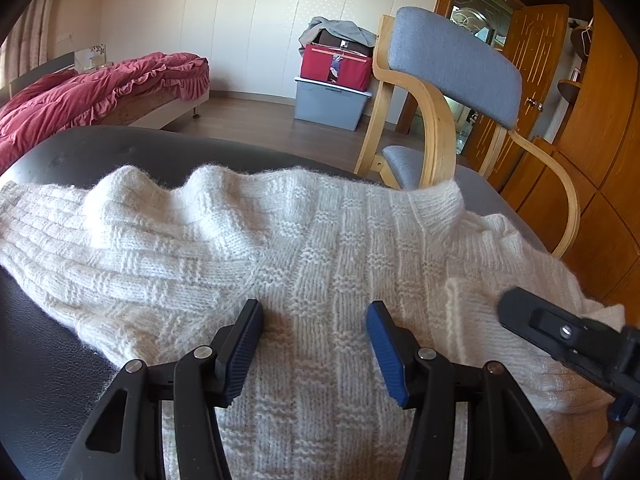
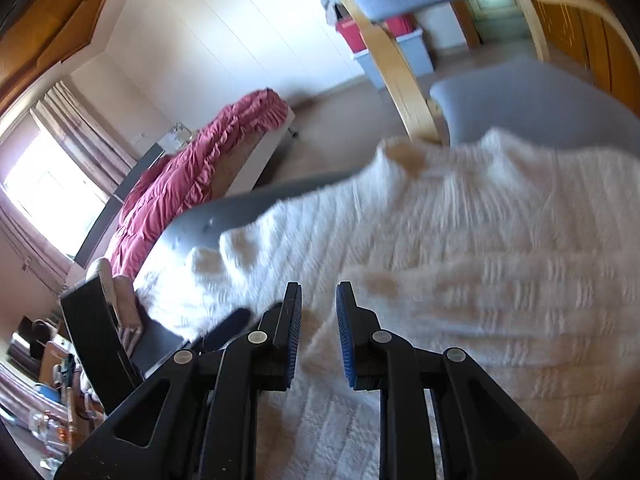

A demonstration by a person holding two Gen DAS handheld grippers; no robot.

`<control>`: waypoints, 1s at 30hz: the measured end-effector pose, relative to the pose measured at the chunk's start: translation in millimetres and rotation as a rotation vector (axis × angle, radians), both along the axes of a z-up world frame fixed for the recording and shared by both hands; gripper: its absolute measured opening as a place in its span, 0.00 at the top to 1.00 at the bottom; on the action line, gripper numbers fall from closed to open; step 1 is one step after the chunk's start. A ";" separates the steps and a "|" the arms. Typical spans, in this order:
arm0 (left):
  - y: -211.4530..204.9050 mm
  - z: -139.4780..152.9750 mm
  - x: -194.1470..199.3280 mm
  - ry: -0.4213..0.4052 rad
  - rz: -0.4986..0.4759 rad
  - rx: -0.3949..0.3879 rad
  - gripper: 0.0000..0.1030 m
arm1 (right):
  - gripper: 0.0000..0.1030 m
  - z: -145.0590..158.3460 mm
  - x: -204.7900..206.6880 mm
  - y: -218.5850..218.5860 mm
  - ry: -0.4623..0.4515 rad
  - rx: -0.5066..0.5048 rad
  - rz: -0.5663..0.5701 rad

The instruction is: Fold clothes

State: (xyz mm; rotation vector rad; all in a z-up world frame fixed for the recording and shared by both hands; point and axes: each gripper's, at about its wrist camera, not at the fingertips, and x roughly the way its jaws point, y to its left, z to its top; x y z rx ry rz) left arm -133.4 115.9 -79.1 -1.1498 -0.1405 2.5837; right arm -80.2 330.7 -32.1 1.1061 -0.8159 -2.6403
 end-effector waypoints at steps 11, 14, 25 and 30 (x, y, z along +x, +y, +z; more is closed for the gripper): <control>-19.8 -0.4 -0.6 -0.081 -0.107 0.350 0.41 | 0.60 -6.5 103.2 73.1 0.039 0.169 -0.285; -14.5 0.3 1.5 -0.134 -0.166 0.418 0.41 | 0.60 -22.7 123.7 108.1 0.076 -0.027 -0.345; 24.6 8.9 14.9 -0.208 -0.267 0.317 0.41 | 0.53 -28.6 121.5 117.6 0.123 -0.130 -0.333; 42.5 9.9 18.0 -0.210 -0.294 0.245 0.91 | 0.53 -27.3 122.5 116.6 0.130 -0.121 -0.330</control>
